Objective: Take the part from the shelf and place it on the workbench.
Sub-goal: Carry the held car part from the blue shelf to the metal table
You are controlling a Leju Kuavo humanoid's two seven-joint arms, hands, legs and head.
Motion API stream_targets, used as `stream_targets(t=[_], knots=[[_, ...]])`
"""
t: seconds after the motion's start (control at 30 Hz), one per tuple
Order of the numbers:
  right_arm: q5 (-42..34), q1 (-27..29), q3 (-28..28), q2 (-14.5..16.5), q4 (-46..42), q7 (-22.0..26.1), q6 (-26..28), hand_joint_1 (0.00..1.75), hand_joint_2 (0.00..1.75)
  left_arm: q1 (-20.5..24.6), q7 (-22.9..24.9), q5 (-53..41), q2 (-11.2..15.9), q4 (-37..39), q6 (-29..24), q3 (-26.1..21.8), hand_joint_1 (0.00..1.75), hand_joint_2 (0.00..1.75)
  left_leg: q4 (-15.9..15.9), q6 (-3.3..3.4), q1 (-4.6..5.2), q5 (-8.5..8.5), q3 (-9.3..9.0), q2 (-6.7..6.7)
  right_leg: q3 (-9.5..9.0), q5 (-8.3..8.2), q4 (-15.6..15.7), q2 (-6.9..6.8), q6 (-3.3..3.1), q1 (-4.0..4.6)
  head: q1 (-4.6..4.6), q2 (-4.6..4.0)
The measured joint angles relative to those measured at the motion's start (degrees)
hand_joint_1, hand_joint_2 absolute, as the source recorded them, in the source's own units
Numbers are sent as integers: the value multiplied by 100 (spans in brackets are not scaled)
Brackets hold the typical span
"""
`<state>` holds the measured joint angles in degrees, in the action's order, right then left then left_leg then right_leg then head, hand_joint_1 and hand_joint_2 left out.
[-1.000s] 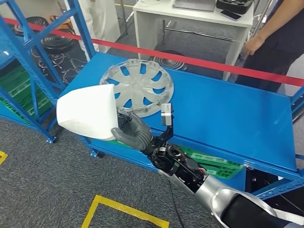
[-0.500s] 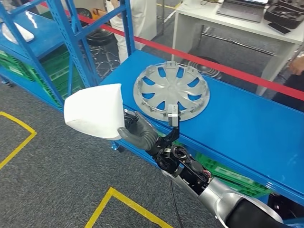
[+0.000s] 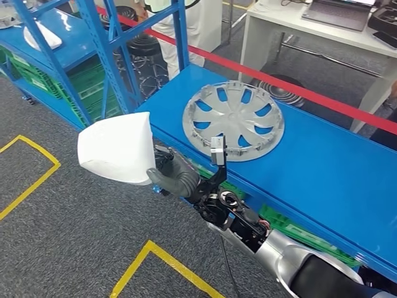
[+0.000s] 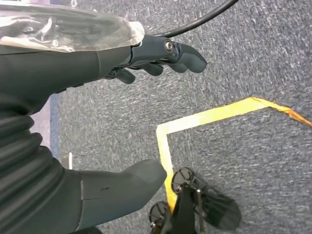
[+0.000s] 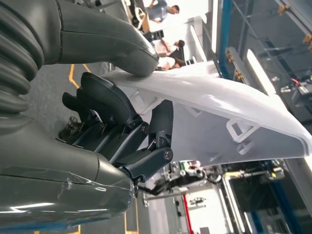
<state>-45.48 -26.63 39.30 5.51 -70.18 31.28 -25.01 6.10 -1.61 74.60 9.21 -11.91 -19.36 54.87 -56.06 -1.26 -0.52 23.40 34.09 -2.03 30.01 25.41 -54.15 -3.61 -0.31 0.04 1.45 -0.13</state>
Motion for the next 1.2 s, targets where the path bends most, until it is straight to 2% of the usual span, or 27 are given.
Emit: stream_targets(t=[0.07,0.1,0.13,0.17,0.2,0.23,0.3,0.33,0.37,0.4,0.43,0.5,0.57,0.63,0.7,0.77,0.8,0.83,0.87,0.9,0.93,0.97,1.0,1.03,1.07,1.13,1.2], knots=[[4,-4,8,0,0,-4,-4,175,175,11,0,0,5,0,-1,-2,0,175,230,65,41,-34,-100,-34,-18,33,-5,-72,54,25,21,0],[7,-5,15,0,0,-7,-9,175,175,7,1,0,7,0,-2,-2,0,175,231,100,41,-39,-96,29,-31,50,-5,-113,81,24,37,0],[8,-6,22,0,0,-9,-14,175,175,-1,3,1,4,0,-2,-3,0,175,239,127,35,-41,-102,78,-39,79,-25,-101,114,12,50,0],[8,-8,29,0,-1,-10,-20,175,175,-8,6,1,2,0,-4,-3,0,175,251,157,26,-45,-111,123,-19,150,-109,-28,146,1,55,0],[9,-8,35,0,-1,-13,-25,175,175,-8,9,-1,-1,0,-8,-3,0,175,263,188,13,-53,-122,165,59,282,-310,80,171,-8,71,0],[11,-5,40,-1,0,-17,-28,175,175,-5,15,-7,-5,0,-11,-3,0,175,269,212,7,-56,-129,208,209,471,-655,209,189,-19,90,0],[15,15,46,-2,7,-28,-23,175,175,0,35,-26,-10,0,-16,-3,0,175,268,244,13,-54,-130,312,620,852,-1518,329,200,-20,131,0],[19,30,50,-2,12,-36,-18,175,175,0,50,-36,-13,0,-17,-3,0,175,267,247,15,-52,-132,372,770,924,-1803,342,201,-21,144,0],[24,42,54,-2,15,-42,-14,175,175,-2,66,-42,-15,0,-18,-3,0,175,264,248,16,-51,-137,436,812,869,-1852,346,197,-23,154,0],[30,49,59,-2,17,-46,-14,175,175,-4,81,-45,-19,0,-19,-3,0,175,261,245,15,-49,-145,502,737,698,-1651,358,187,-26,164,0],[42,51,65,-2,17,-49,-14,175,175,-5,95,-46,-25,0,-20,-3,0,175,256,239,14,-45,-156,567,576,463,-1274,401,173,-33,176,0],[68,51,73,-2,17,-50,-17,175,175,3,113,-46,-39,0,-26,-3,0,175,229,210,22,-35,-154,687,227,90,-450,613,141,-55,184,0],[90,55,78,-2,17,-50,-26,175,175,6,117,-46,-48,0,-41,-3,0,175,211,153,18,-41,-117,790,90,-6,-103,736,116,-56,166,0],[98,52,80,5,17,-54,-42,175,175,-16,118,-44,-50,0,-58,-3,0,175,214,85,-10,-51,-88,862,70,-28,-57,646,68,-47,155,0],[100,40,82,23,17,-67,-53,175,175,-26,120,-42,-58,0,-71,-3,0,175,-4,34,-12,85,17,684,34,-58,2,530,5,-54,120,-1],[103,35,83,36,20,-82,-57,175,175,-10,124,-42,-67,0,-84,-3,0,175,-689,-10,-6,431,353,393,18,-65,29,404,-29,-47,56,-1],[103,37,84,37,24,-86,-58,175,175,-3,126,-41,-69,0,-91,-3,0,175,-1112,-32,-14,606,569,320,22,-61,28,339,-36,-40,31,0],[104,41,85,38,28,-91,-58,175,175,-3,129,-39,-73,0,-96,-3,0,175,-1429,-49,-23,704,735,282,25,-56,28,274,-39,-35,22,0],[106,44,86,39,32,-93,-58,175,175,-8,131,-37,-77,0,-100,-3,0,175,-1543,-61,-33,696,800,260,26,-49,28,211,-38,-34,17,0],[107,45,87,41,34,-94,-58,175,175,-13,133,-35,-81,0,-103,-3,0,175,-1404,-67,-42,582,734,238,22,-41,27,155,-31,-34,12,0],[108,45,87,45,35,-95,-58,175,175,-15,136,-33,-83,0,-106,-3,0,175,-1041,-66,-49,392,547,198,12,-31,27,104,-19,-35,8,0],[109,43,87,50,35,-95,-59,175,175,-13,140,-31,-84,0,-110,-3,0,175,-567,-57,-48,208,298,98,-3,-17,26,58,-2,-30,3,0],[109,39,88,54,35,-96,-59,175,175,-8,150,-30,-84,0,-115,-3,0,175,-167,-32,-35,69,88,13,-15,0,24,17,22,-15,3,0],[109,36,89,57,35,-97,-59,175,175,-2,164,-29,-85,0,-119,-3,0,175,101,0,-16,-7,-52,-46,-27,17,22,-18,46,-1,13,0],[109,33,92,60,36,-98,-61,175,175,1,180,-28,-87,0,-124,-3,0,175,219,36,5,-22,-107,-71,-37,33,21,-52,75,11,24,0],[109,31,101,61,36,-98,-63,175,175,-3,204,-28,-88,0,-137,-3,0,175,225,107,24,-22,-102,34,-57,61,22,-119,137,11,47,0],[109,30,112,61,33,-99,-63,175,175,-7,210,-28,-91,0,-155,-3,0,175,250,170,8,-30,-127,127,-12,204,-162,-10,199,-14,60,0]])
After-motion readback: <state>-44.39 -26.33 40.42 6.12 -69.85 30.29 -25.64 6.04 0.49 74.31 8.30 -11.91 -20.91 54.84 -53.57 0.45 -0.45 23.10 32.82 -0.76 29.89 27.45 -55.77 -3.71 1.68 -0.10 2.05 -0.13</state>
